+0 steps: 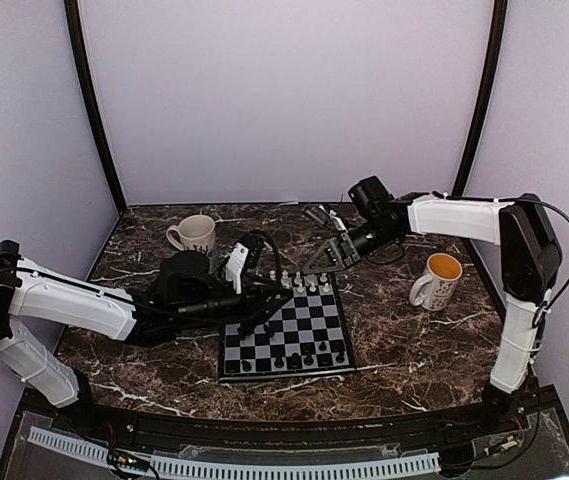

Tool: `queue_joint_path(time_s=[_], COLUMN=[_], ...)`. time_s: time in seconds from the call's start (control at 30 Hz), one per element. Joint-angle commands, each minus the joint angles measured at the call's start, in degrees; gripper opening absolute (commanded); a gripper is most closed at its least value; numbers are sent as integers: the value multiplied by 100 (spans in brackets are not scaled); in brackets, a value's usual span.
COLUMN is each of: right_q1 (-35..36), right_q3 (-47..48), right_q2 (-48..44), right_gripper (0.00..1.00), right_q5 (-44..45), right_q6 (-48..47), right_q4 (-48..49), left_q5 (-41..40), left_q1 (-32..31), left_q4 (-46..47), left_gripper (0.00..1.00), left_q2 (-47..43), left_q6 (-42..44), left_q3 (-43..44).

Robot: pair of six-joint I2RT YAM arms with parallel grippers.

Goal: Set up the chess pieces on the board
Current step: Pass from the right arm to the left

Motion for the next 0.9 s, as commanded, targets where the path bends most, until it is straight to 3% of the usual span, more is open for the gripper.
queue_joint_path(time_s=[0.0, 0.13, 0.5, 0.87], right_q1=[31, 37, 31, 44], right_q3=[-726, -1052, -1291, -1438], right_q2=[-399, -568, -581, -591], right_gripper=[10, 10, 11, 11], right_q5=[-1222, -1390, -1517, -1629], right_q6=[1980, 2740, 3214, 3709], right_q4=[2017, 2802, 3267, 3822], left_q5=[-192, -363, -395, -332], left_q1=[-158, -249, -288, -288], left_q4=[1096, 1198, 1564, 1600], left_gripper=[39, 39, 37, 28], left_q2=[300, 475, 678, 848], left_q6=[1107, 1519, 1908, 2093], left_q3=[56, 228, 408, 722])
